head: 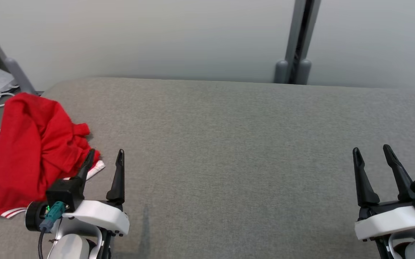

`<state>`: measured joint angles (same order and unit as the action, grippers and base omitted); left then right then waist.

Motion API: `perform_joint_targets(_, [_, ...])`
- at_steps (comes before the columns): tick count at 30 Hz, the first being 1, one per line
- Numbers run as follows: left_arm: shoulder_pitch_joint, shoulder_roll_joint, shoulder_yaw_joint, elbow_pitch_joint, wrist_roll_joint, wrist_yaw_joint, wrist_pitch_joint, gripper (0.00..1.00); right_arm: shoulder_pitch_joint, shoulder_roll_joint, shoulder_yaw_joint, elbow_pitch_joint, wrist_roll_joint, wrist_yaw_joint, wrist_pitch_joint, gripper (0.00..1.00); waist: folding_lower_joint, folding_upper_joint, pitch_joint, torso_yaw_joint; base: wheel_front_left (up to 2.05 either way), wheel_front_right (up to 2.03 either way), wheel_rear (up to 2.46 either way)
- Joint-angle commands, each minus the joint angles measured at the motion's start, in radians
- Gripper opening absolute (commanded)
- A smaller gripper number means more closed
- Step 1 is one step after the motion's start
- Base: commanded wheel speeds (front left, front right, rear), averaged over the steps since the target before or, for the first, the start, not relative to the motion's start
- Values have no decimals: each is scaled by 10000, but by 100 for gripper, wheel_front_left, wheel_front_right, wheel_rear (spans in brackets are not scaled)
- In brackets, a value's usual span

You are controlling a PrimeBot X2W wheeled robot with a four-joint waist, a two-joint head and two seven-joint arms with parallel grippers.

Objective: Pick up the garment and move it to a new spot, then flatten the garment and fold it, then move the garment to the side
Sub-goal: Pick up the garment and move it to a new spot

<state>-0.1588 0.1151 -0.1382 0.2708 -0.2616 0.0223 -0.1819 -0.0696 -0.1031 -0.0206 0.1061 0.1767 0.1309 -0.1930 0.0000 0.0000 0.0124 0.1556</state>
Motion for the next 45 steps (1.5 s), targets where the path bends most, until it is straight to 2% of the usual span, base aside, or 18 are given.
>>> perform_joint_targets(1, [-181, 120, 76, -19, -48, 66, -53, 100, -55, -40, 23, -71, -38, -3, 39, 100, 0, 0, 78, 521, 0, 0, 0])
perform_joint_targets(11, [-310, 195, 359, 74, -293, 178, -339, 100, -398, -102, 374, -57, 8, -3, 48, 100, 0, 0, 297, 2460, 0, 0, 0])
perform_joint_targets(19, [-368, 228, 501, 209, -460, 209, -542, 100, -593, -131, 408, 164, 10, -3, 38, 100, 0, 0, 394, 3342, 0, 0, 0])
perform_joint_targets(35, [-507, 153, 494, 236, -638, 282, -661, 100, -726, -251, 419, 156, 46, -3, 101, 100, 0, 0, 638, 3420, 0, 0, 0])
perform_joint_targets(41, [-1061, 233, 591, 564, -899, 195, -422, 100, -882, -323, 441, -67, -124, -3, 271, 100, 0, 0, 1070, 3087, 0, 0, 0])
perform_joint_targets(45, [-1894, 317, 715, 1239, -1302, -60, 89, 100, -1168, -527, 537, -359, -317, -3, 507, 100, 0, 0, 1743, 2623, 0, 0, 0])
